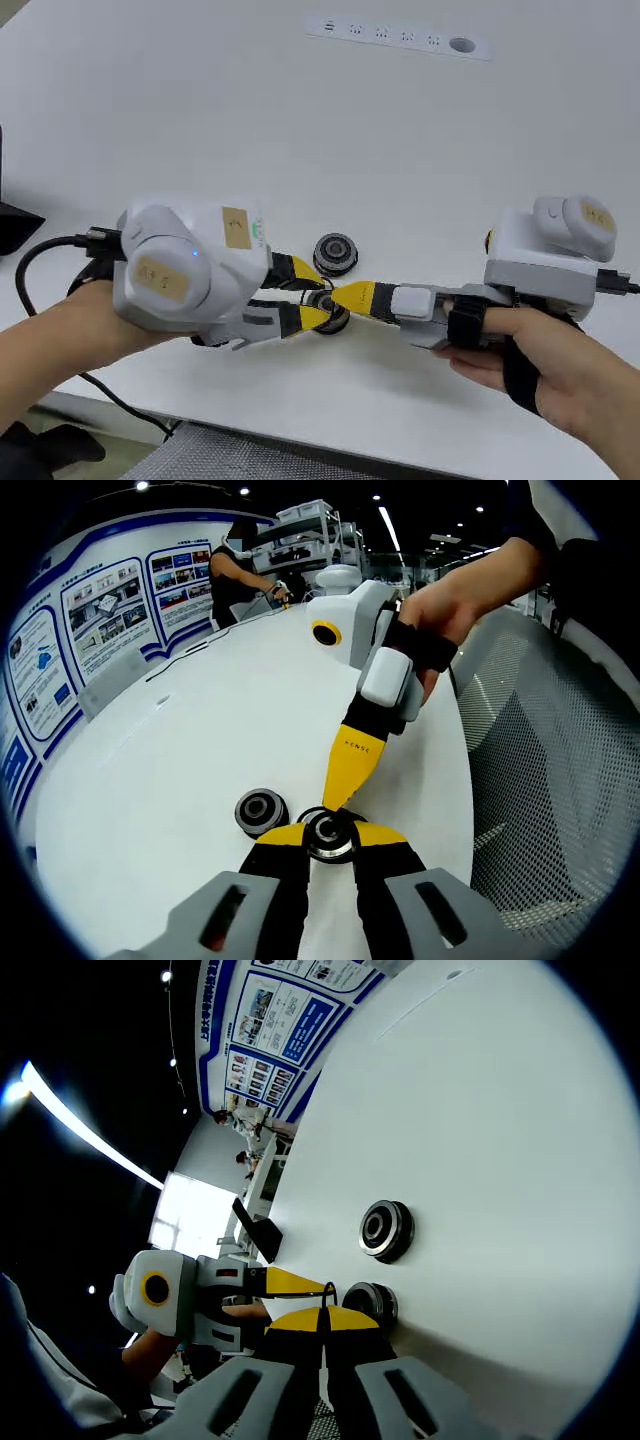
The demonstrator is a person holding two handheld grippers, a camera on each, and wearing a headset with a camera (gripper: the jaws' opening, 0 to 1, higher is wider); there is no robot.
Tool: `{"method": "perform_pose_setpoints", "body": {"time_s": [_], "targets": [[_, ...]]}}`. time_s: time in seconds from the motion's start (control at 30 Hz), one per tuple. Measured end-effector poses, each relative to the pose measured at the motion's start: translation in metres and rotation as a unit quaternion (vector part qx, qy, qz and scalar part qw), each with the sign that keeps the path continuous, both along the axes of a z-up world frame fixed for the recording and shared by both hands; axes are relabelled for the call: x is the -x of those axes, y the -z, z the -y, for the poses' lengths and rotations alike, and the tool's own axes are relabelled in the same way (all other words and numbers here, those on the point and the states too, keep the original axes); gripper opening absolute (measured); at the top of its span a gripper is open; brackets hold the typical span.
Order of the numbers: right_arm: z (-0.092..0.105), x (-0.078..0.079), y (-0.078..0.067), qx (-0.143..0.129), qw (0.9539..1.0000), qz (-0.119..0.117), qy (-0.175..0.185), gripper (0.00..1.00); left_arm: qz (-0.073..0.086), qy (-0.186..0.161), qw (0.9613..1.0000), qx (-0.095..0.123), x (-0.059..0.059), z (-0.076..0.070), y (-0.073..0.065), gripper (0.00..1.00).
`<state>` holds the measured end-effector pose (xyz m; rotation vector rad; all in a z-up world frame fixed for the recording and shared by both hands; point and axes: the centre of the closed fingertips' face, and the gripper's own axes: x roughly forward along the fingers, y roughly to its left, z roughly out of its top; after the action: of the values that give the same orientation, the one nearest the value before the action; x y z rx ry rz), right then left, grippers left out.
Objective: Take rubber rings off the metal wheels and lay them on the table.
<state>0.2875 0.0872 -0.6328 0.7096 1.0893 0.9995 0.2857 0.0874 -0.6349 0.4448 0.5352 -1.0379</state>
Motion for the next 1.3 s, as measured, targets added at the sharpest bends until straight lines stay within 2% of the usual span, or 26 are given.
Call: {"method": "perform_pose_setpoints", "body": {"time_s": [0.3,0.43,0.53,0.63,0.73,0.97,1.03,1.1,1.2,1.3], "targets": [[0.000,-0.001,-0.013,-0.013,0.9999,0.000,0.008,0.01,0.001,-0.037,0.9992,0.016,0.004,-0.019,-0.010,0.24],[0.008,-0.009,-0.016,-0.015,0.9996,0.003,0.024,0.02,0.007,-0.053,0.9984,0.017,0.001,-0.025,-0.013,0.29],[0.021,-0.019,-0.013,-0.007,0.9987,0.000,0.050,0.02,0.010,-0.064,0.9976,0.025,-0.002,-0.026,-0.016,0.30],[0.038,-0.031,-0.008,0.007,0.9967,0.000,0.081,0.02,0.012,-0.066,0.9974,0.026,-0.004,-0.025,-0.016,0.30],[0.055,-0.042,-0.002,0.018,0.9914,-0.011,0.129,0.02,0.011,-0.064,0.9974,0.030,-0.005,-0.022,-0.017,0.30],[0.077,-0.041,0.017,0.067,0.9866,-0.021,0.147,0.02,0.009,-0.068,0.9967,0.042,-0.004,-0.016,-0.017,0.29],[0.082,-0.039,0.021,0.083,0.9841,-0.025,0.155,0.02,0.008,-0.067,0.9967,0.044,-0.003,-0.015,-0.017,0.28],[0.088,-0.039,0.025,0.095,0.9795,-0.036,0.174,0.02,0.007,-0.066,0.9968,0.044,-0.002,-0.014,-0.017,0.28],[0.090,-0.037,0.025,0.105,0.9790,-0.029,0.172,0.02,0.008,-0.066,0.9967,0.045,-0.002,-0.013,-0.017,0.27],[0.096,-0.035,0.027,0.131,0.9768,-0.017,0.168,0.05,0.007,-0.065,0.9968,0.046,-0.001,-0.012,-0.017,0.28]]}}
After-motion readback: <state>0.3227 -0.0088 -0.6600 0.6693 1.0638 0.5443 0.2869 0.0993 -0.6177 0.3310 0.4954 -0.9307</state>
